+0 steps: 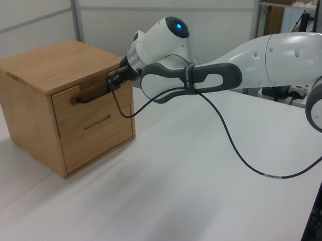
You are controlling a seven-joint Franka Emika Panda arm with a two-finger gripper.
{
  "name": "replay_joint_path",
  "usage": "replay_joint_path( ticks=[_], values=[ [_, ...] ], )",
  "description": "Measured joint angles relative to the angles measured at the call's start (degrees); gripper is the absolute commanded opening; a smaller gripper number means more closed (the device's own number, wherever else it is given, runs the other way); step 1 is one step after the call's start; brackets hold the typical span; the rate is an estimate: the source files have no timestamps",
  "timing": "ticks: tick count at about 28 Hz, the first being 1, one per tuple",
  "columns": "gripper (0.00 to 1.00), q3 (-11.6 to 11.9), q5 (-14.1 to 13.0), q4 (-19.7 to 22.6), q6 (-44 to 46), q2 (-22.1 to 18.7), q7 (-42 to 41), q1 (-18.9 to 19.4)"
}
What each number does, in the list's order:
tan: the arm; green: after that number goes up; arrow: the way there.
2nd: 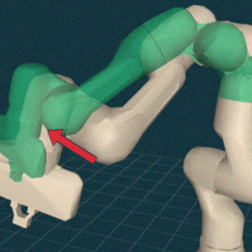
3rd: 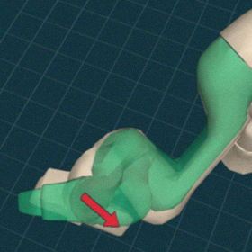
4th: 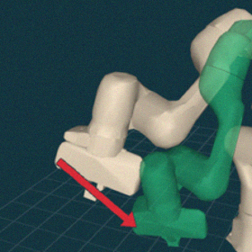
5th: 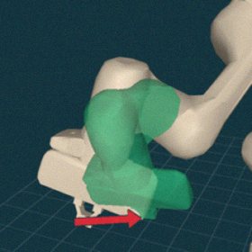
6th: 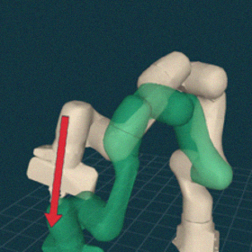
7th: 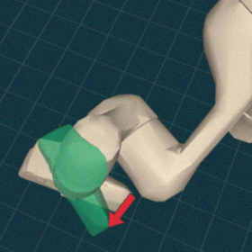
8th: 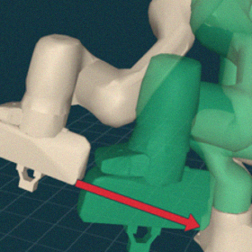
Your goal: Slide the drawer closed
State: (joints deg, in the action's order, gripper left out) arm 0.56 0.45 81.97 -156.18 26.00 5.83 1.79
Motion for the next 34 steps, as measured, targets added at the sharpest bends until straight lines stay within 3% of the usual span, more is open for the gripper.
replay_joint_path(
  ticks=[5,13,27,34],
  values=[
    [0.0,0.02,0.0,-0.12,3.62,-0.47,0.0,-0.15],
    [0.0,0.14,0.02,-0.42,21.86,-3.5,-1.4,-0.6],
    [0.0,0.13,0.02,-0.55,59.17,-16.84,-5.43,-0.64],
    [0.0,0.13,0.02,2.1,63.18,-21.71,-5.43,-0.6]
  ],
)
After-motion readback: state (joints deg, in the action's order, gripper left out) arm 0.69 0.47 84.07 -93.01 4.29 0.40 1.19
